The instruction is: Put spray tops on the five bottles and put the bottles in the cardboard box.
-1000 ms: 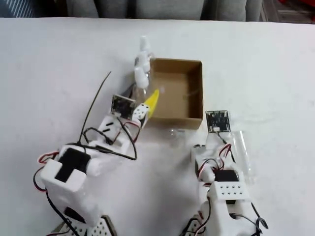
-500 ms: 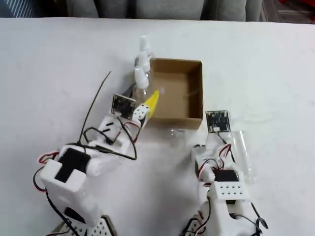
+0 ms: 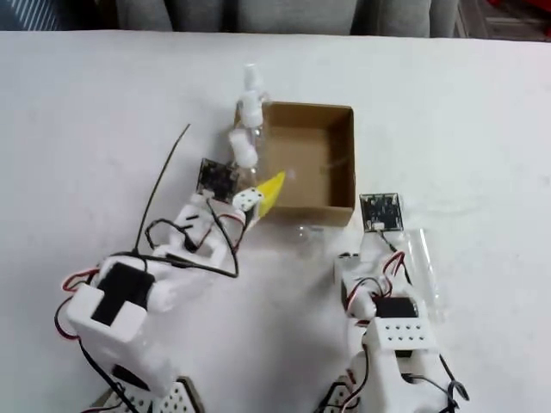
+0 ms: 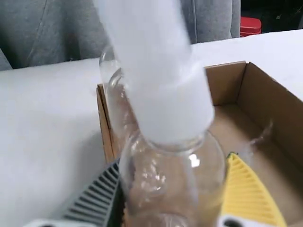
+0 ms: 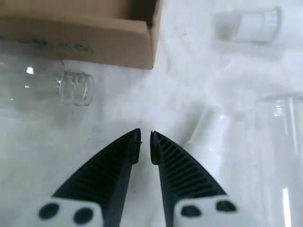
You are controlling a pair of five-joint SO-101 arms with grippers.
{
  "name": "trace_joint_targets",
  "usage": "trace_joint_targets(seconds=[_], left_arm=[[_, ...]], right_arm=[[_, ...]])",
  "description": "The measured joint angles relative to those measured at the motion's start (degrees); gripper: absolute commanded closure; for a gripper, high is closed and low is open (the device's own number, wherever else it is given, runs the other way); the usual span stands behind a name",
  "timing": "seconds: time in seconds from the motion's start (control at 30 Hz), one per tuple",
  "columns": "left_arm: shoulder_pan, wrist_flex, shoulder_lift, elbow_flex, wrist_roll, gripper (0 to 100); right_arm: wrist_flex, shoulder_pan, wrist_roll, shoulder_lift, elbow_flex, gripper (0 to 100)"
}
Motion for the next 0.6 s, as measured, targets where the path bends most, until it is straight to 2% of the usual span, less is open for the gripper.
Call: trace_joint_targets(seconds=[0.5, 0.6], left_arm=[[-0.44, 0.00, 0.00, 0.00, 0.44, 71], [-0.62, 0.09, -4.40, 1.23, 0.44, 71]], right_arm=[[0.00, 0.00, 0.00, 0.00, 0.00, 98.2], [0.00, 0.00, 0.00, 0.00, 0.00, 98.1]])
